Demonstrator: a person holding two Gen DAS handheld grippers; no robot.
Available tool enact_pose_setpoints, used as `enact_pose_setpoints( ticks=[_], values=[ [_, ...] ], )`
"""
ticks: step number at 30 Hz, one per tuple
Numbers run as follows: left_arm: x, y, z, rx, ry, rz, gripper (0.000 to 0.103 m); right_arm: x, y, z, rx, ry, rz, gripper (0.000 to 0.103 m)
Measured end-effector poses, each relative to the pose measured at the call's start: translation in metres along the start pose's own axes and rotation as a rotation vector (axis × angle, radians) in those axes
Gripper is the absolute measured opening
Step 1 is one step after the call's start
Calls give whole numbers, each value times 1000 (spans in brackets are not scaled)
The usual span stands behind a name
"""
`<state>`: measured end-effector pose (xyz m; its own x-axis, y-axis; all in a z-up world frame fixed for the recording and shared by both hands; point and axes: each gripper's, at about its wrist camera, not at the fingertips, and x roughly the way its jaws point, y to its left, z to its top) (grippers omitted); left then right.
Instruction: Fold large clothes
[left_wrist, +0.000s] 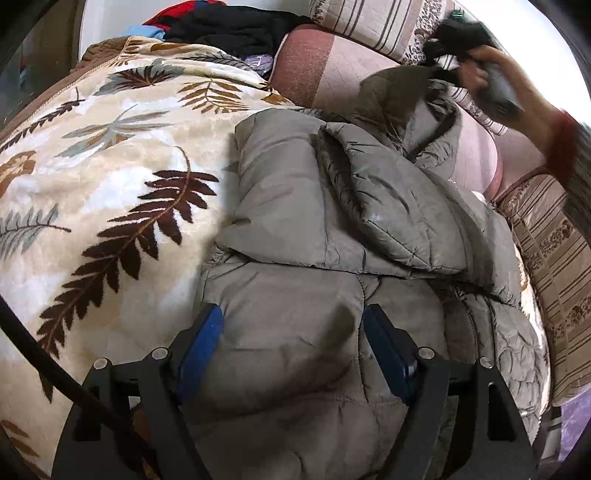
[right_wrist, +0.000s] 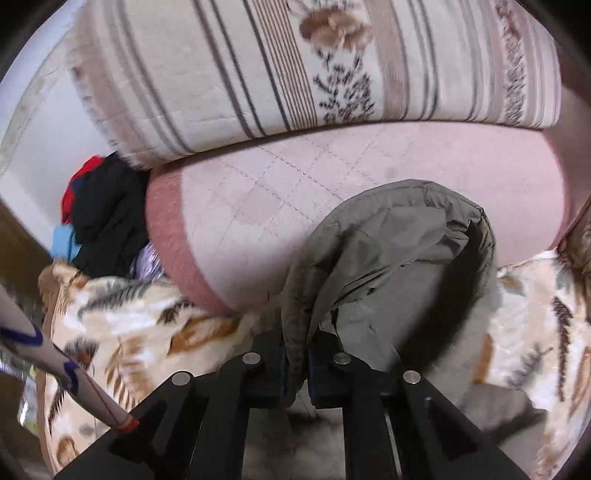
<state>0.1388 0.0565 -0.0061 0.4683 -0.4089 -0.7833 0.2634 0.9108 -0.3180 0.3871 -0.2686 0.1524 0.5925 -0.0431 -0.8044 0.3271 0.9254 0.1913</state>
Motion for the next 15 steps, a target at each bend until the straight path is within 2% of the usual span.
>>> enact_pose_setpoints(
  ticks=[5, 9, 12, 15],
  values=[
    [-10, 8, 0, -53, 6, -81, 78, -83, -4, -59, -72, -31, 39, 7],
    [-22, 21, 0, -103, -12, -103, 78, -147, -12, -126, -123, -41, 76, 7],
    [-30, 31, 1, -130, -38, -89, 78, -179, -16, -191, -155, -16, 112, 7],
    [-33, 42, 2, -167, -45, -79, 78, -186, -19, -247, -162, 33, 143, 7]
  ],
)
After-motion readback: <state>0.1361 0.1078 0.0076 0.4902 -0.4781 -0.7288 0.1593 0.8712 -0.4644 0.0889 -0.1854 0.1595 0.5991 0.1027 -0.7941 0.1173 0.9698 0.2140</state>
